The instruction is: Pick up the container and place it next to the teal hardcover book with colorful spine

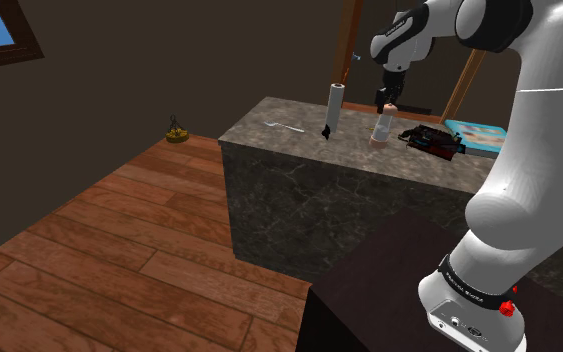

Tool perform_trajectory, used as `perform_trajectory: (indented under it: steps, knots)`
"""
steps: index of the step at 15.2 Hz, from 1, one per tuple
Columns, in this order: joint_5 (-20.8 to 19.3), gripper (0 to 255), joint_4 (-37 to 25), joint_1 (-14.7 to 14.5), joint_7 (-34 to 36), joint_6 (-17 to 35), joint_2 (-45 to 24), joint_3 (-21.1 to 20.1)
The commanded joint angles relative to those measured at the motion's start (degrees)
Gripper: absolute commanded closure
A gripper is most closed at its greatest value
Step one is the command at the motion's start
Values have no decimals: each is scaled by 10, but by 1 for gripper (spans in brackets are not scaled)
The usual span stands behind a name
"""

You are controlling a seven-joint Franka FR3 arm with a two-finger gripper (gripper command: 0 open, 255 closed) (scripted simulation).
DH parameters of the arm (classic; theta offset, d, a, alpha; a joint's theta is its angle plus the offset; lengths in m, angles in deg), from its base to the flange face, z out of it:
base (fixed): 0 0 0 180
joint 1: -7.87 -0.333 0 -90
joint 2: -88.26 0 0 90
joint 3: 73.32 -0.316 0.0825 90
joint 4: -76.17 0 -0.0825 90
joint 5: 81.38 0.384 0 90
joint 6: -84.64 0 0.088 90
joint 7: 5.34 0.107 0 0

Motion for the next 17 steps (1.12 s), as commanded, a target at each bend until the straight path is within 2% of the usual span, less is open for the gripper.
perform_trajectory:
  steps: [1, 3, 17]
  knots:
    - [0, 255, 0, 0, 0, 0, 0, 0]
    - [0, 255, 0, 0, 0, 0, -1, 0]
    - [-9, 255, -70, -2, -1, -97, 28, 5]
